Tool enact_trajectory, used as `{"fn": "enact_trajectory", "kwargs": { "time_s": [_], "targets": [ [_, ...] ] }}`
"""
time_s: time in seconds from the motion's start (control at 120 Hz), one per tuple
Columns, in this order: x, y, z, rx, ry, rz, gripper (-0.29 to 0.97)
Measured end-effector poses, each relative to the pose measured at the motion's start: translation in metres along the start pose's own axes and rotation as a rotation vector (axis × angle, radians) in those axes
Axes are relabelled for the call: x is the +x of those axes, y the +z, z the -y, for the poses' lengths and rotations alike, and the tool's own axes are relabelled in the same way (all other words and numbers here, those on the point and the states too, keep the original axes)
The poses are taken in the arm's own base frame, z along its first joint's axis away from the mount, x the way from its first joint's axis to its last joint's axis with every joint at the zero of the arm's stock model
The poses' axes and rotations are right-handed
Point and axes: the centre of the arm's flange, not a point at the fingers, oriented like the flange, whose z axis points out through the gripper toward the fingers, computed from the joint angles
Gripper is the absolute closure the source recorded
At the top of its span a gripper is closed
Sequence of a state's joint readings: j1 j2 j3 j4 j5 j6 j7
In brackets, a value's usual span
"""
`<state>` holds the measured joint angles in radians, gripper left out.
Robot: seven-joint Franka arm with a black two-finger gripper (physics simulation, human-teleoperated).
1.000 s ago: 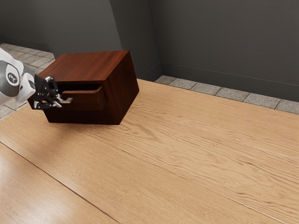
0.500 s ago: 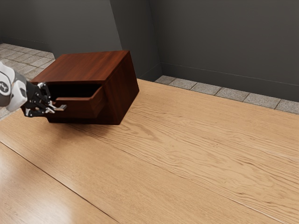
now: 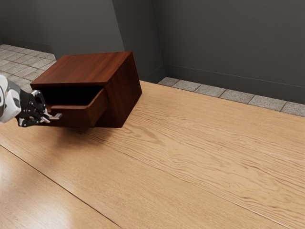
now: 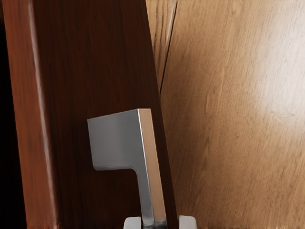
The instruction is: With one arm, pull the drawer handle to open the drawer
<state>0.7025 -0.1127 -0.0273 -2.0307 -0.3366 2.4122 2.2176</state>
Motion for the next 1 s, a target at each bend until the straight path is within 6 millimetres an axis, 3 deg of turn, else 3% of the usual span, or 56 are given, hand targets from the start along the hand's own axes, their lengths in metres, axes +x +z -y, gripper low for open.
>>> {"fn": "enact_trajectory", "kwargs": {
  "time_s": [0.333, 0.683, 1.0],
  "targets": [
    [-0.007, -0.012, -0.022, 0.002, -0.021, 0.018, 0.78],
    [-0.006, -0.018, -0.038, -0.002, -0.036, 0.030, 0.68],
    [-0.010, -0.020, -0.041, -0.001, -0.055, 0.038, 0.57]
  ]
}}
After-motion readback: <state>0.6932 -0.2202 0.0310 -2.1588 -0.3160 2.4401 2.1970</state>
